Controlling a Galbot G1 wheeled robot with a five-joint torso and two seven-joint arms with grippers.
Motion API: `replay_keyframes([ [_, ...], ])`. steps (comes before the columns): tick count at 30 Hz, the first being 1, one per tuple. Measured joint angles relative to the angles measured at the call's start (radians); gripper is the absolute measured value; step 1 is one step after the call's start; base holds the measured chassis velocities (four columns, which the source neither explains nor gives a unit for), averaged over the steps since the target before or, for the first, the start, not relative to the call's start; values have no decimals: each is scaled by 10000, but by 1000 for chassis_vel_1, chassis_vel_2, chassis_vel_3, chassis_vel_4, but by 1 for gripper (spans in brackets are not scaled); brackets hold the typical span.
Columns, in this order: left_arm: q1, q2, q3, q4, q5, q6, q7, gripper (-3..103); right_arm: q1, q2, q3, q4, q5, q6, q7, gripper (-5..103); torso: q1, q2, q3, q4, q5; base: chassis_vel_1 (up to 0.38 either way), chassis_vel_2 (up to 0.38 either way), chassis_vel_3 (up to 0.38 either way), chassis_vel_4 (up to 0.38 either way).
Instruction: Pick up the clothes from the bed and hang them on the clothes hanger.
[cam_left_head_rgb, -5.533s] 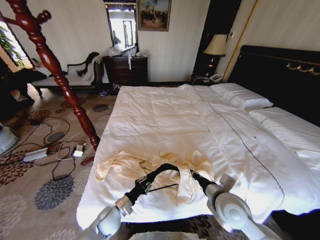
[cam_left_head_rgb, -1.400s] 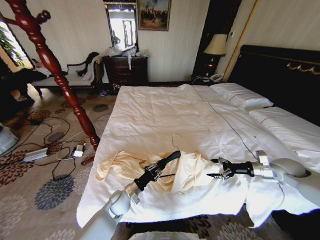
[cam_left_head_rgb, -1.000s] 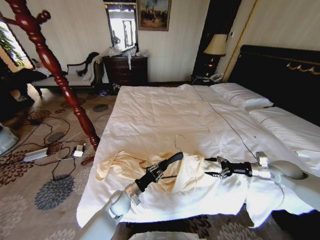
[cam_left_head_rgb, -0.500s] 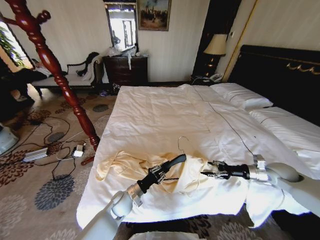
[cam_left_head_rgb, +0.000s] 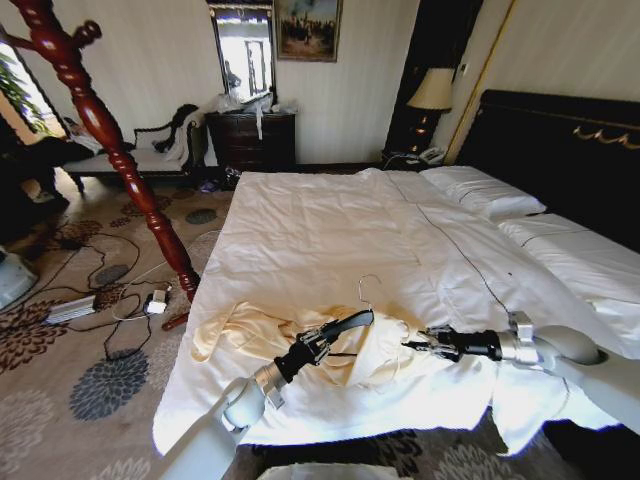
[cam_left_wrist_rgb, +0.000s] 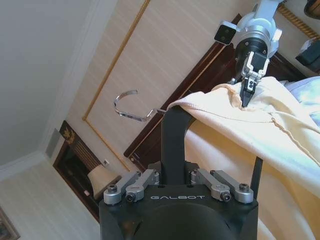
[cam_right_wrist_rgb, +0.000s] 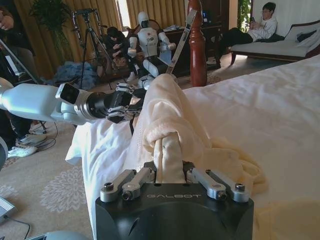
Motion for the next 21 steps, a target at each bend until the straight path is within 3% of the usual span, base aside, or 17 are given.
replay_keyframes([
  [4,124,97,-116,-61,16,-29,-207,18,37,141,32,-2,-59,93,1,21,2,0,0,0,0,0,0,0,0],
  [7,627,369,-717,-449,-214,-83,-473,33,103,319,88,-277,-134,177,28,20,2,0,0,-3,0,0,0,0,0],
  [10,1152,531,-1062,-771,-439,-174,-472,39,172,448,130,-356,-141,237,24,20,2,0,1,-1,-2,0,0,0,0],
  [13,2245,717,-1594,-1488,-1149,-244,-355,55,391,723,179,-405,-121,358,52,20,1,0,0,4,-2,0,0,0,0],
  [15,2512,734,-1749,-1716,-1444,-202,-340,55,440,806,204,-334,-100,395,161,20,1,0,0,3,0,0,0,0,0],
  [17,2884,743,-1981,-2049,-2028,-30,-330,66,524,957,254,-123,-92,487,442,20,1,0,0,0,-1,0,0,0,0],
  [18,2884,743,-1981,-2049,-2028,-30,-330,66,524,957,254,-123,-92,487,442,20,1,0,0,0,-1,0,0,0,0],
  [19,3157,729,-2253,-2330,-2699,272,-343,71,590,1173,338,153,-94,592,795,20,1,0,0,1,0,0,0,0,0],
  [20,3509,677,-2608,-2536,-4130,1615,-940,87,514,1579,642,1102,15,776,1707,20,1,1,0,1,0,0,0,0,0],
  [21,3546,666,-2542,-2519,-4673,2163,-1272,92,453,1700,746,1507,42,833,1954,20,1,0,0,3,-2,0,0,0,0],
])
